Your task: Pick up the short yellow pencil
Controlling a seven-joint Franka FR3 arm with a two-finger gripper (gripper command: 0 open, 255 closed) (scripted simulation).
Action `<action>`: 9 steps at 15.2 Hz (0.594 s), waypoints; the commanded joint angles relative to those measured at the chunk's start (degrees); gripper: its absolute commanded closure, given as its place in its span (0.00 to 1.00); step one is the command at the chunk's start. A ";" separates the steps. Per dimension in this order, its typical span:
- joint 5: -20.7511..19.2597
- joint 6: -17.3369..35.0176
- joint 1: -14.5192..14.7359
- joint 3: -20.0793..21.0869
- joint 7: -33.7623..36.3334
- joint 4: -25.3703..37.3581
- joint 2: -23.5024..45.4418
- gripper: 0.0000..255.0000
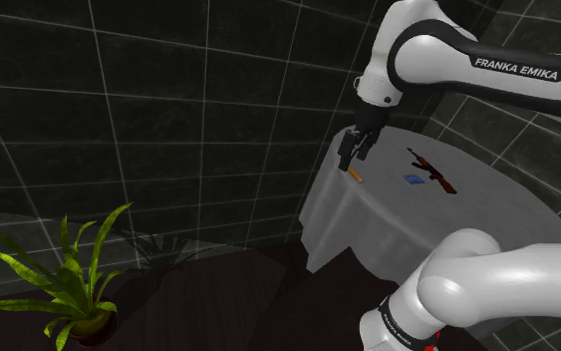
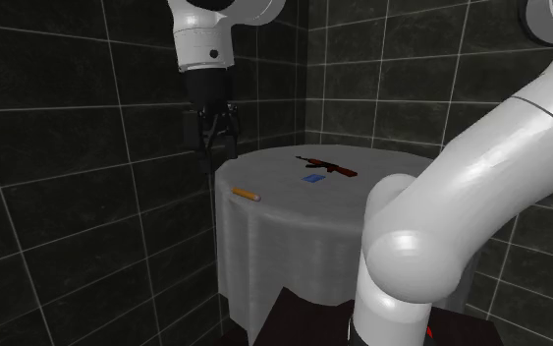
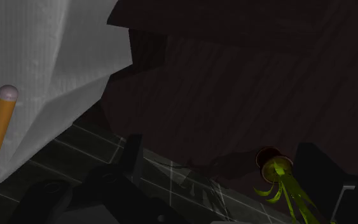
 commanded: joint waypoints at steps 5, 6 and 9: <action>-2.42 5.74 -3.03 -2.76 0.02 -1.10 3.80 0.00; -2.99 7.16 -3.77 -3.46 0.05 -1.25 4.85 0.00; -4.57 11.38 -5.95 -5.60 0.16 -1.39 8.23 0.00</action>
